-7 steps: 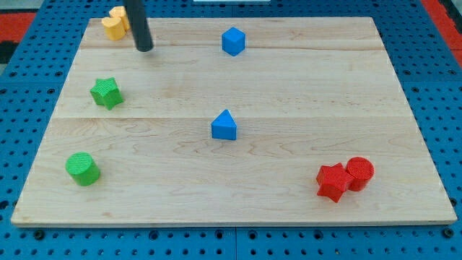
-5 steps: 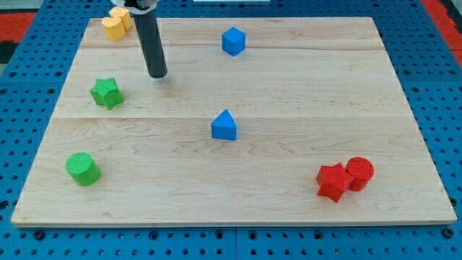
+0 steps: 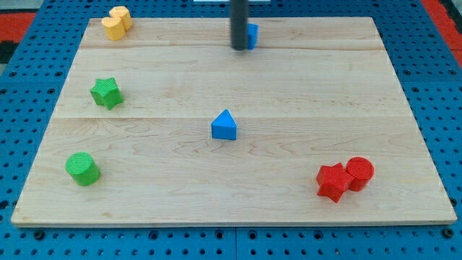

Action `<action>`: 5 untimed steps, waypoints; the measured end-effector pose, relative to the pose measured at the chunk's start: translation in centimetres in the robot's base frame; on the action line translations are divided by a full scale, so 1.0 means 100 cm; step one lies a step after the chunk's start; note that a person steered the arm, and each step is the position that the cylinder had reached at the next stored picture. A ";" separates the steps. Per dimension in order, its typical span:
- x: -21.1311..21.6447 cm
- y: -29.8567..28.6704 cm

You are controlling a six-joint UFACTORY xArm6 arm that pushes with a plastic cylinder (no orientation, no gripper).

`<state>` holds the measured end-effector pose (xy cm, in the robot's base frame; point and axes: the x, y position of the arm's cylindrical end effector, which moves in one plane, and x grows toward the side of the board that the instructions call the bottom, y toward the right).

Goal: Slide the blue cube up and right

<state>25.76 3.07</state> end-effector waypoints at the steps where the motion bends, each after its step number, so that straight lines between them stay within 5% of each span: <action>1: -0.006 -0.002; 2: -0.010 -0.029; 5: -0.041 0.056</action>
